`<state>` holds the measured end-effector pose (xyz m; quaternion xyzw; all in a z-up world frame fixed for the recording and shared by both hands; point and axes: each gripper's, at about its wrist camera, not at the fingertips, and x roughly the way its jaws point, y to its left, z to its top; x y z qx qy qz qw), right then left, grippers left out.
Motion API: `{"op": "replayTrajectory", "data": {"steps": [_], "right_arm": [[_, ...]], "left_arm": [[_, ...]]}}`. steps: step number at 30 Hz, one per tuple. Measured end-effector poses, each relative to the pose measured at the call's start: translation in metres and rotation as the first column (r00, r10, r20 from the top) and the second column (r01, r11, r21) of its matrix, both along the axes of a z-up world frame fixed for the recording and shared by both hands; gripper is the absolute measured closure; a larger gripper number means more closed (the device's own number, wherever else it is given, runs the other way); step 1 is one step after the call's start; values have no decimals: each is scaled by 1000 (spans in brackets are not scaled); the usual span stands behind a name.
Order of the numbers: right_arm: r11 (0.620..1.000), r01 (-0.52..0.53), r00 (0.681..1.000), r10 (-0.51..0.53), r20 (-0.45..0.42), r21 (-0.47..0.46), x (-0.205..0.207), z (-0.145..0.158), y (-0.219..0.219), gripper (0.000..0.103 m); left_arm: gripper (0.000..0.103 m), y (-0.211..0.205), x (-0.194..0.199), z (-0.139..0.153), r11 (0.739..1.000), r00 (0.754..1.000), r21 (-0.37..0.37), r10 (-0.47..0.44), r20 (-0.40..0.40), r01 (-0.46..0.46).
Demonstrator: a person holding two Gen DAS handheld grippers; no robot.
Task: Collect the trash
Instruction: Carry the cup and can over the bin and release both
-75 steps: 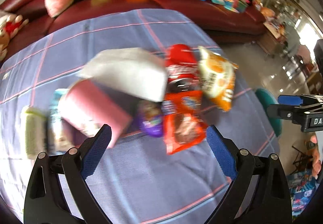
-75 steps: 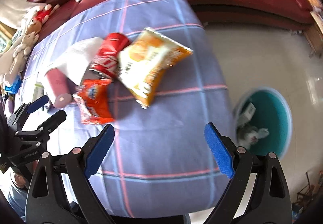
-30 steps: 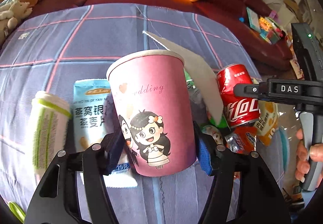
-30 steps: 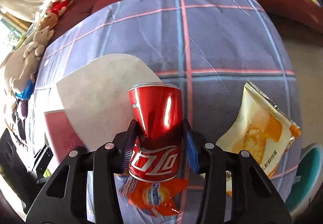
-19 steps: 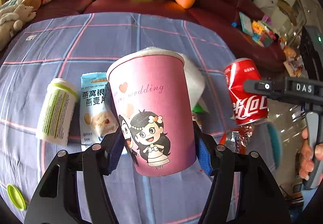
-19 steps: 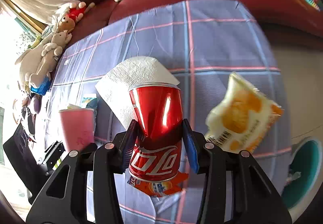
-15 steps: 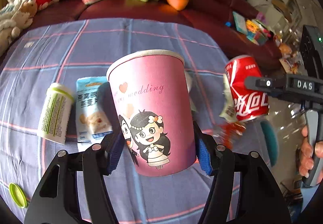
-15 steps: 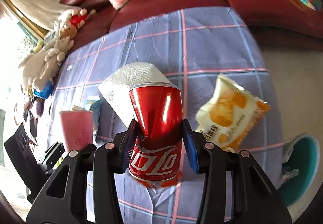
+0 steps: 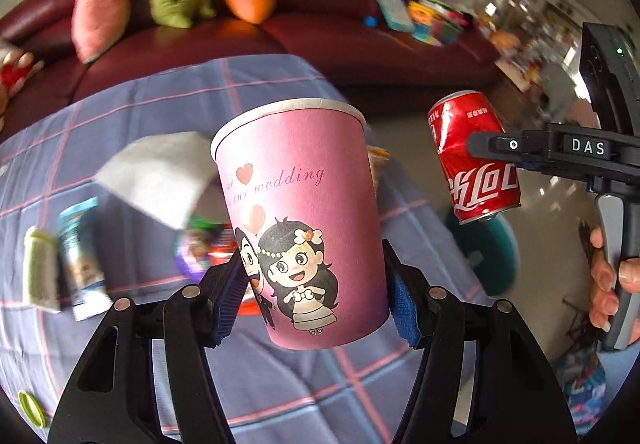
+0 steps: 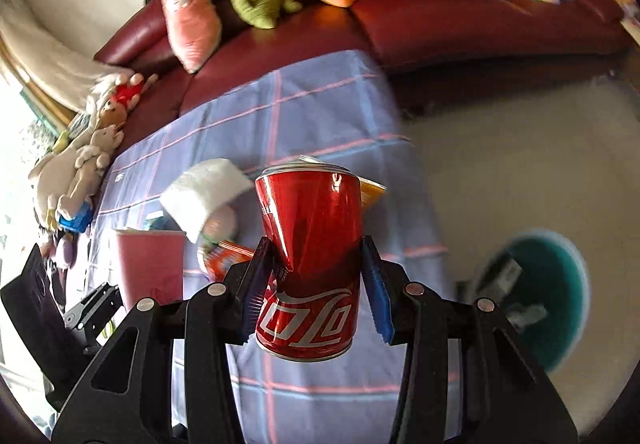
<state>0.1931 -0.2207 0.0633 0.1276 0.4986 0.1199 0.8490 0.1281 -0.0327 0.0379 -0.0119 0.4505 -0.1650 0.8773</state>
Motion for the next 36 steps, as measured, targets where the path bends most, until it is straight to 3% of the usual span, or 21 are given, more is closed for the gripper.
{"op": "replayTrajectory", "data": {"steps": [6, 18, 27, 34, 36], "right_arm": [[991, 137, 990, -137, -37, -11, -36, -27, -89, 61], [943, 333, 934, -333, -128, -14, -83, -82, -209, 60], [924, 382, 912, -381, -149, -22, -88, -89, -242, 60], [916, 401, 902, -401, -159, -30, -86, -92, -253, 60], [915, 403, 901, -403, -162, -31, -85, -93, -255, 60]], "left_arm": [[40, -73, 0, -19, 989, 989, 28, -142, -30, 143], [40, -215, 6, -64, 928, 926, 59, -359, -118, 367], [39, -268, 21, -91, 896, 889, 64, -423, -176, 439], [38, -291, 32, -110, 888, 879, 78, -430, -204, 453], [31, -294, 34, -111, 892, 882, 79, -422, -209, 445]]}}
